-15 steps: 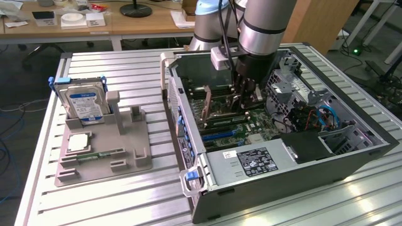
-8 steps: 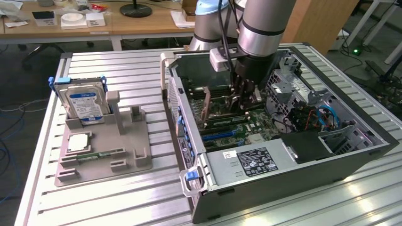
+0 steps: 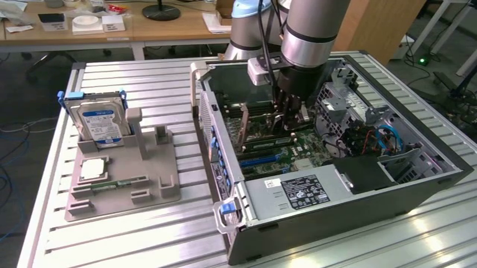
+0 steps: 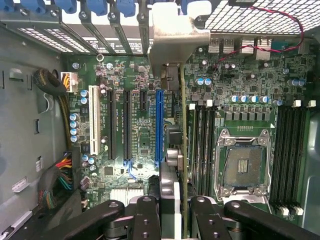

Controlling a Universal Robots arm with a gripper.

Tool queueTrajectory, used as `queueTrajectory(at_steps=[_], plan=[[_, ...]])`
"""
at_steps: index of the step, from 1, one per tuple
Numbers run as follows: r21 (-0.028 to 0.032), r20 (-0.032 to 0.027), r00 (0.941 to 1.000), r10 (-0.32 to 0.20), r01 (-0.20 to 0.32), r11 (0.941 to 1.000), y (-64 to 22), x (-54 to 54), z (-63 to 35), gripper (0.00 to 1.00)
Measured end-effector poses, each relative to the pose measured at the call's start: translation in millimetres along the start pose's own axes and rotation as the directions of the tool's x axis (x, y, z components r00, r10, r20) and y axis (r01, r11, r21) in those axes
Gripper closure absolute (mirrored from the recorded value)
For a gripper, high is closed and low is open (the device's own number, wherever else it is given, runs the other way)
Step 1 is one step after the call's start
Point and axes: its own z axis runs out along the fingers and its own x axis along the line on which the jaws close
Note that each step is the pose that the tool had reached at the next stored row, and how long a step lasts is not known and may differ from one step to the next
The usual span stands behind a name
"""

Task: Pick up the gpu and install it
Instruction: 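Insert the gpu into the slot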

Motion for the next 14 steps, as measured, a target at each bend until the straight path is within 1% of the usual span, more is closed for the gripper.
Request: queueTrajectory(at_steps=[9, 14], plan=[[0.0002, 0.0003, 1.0000, 0.001, -0.001, 1.0000, 0.0, 0.0, 0.9, 0.72], [0.0007, -0.0012, 0.9999, 0.016, -0.016, 0.9999, 1.7, 0.7, 3.7, 0.72]])
